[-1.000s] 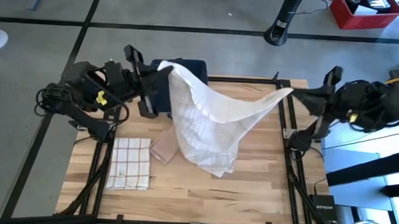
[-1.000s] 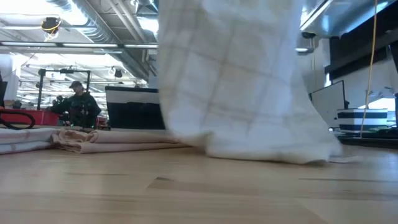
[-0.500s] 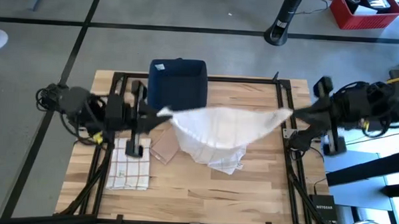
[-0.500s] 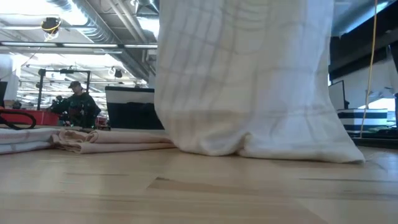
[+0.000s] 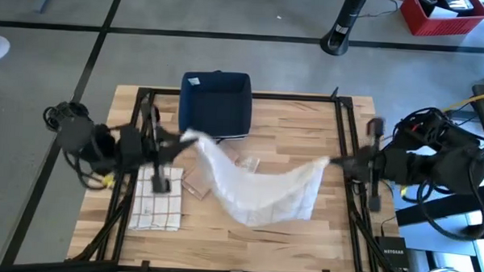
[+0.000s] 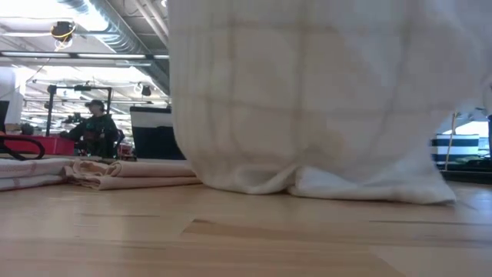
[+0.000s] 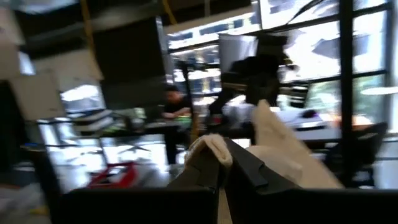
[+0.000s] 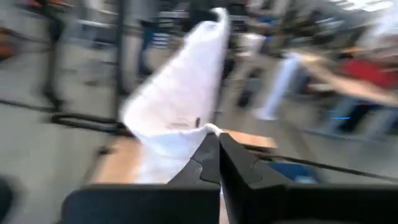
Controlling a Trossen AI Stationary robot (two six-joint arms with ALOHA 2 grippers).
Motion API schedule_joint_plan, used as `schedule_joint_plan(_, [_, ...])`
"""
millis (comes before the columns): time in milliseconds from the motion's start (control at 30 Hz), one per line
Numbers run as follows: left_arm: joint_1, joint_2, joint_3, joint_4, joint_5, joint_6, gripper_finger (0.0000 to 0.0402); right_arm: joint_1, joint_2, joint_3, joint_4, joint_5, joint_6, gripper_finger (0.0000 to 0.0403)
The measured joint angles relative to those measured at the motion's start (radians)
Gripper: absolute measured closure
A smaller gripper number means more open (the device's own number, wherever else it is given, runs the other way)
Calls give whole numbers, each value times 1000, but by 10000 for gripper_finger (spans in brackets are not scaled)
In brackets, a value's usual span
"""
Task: Fold towel
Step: Fold the right white patterned towel
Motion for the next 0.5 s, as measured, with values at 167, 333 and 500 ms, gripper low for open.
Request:
schedule_joint_plan(167, [153, -2, 0, 92, 3, 145, 396, -1, -42, 0, -1, 367, -153, 402])
schedule_joint_plan(333, [391, 1, 0, 89, 187, 99, 396, -1, -122, 1, 0, 577, -259, 402])
schedule_joint_plan(500, [613, 29, 0, 151, 458, 28, 396, -1, -215, 1, 1, 606, -262, 402])
